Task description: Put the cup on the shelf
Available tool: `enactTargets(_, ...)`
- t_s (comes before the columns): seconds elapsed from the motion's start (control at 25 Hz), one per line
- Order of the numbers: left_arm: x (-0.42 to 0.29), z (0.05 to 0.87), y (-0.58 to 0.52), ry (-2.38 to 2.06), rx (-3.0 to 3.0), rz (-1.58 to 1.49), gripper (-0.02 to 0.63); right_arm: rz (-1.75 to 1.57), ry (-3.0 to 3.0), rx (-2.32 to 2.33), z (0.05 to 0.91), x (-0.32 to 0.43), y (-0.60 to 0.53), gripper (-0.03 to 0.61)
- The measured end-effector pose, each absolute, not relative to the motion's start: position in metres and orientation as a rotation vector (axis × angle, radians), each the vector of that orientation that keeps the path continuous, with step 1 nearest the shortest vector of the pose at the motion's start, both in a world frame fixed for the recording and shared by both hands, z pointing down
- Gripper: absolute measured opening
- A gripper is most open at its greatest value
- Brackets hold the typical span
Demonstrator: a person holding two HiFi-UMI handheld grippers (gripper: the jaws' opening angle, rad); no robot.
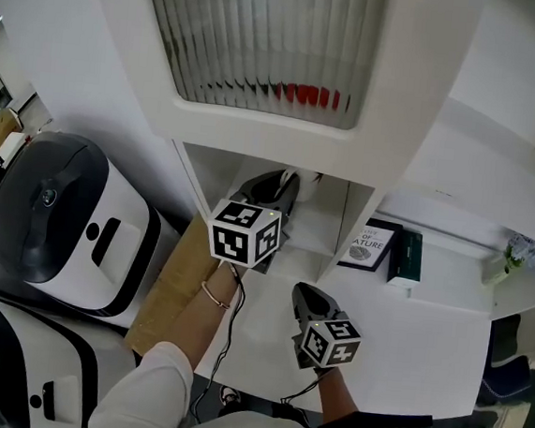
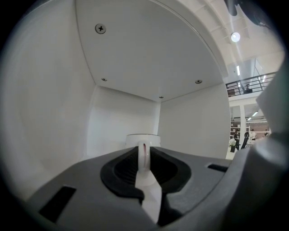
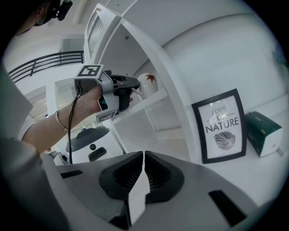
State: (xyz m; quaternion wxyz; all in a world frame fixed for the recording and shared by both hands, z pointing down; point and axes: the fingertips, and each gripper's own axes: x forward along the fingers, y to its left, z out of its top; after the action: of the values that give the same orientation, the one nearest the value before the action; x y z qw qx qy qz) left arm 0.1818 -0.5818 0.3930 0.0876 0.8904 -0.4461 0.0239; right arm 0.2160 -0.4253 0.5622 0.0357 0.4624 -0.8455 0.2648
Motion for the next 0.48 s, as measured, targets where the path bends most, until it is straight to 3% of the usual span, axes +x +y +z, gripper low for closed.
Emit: enactTargets(0.48,0.1750,0.4021,-0.5735,-1.338,2.587,0.133,0.060,0.882,-2.579,1.420,0.5709,0.2139,-0.4228,0.034)
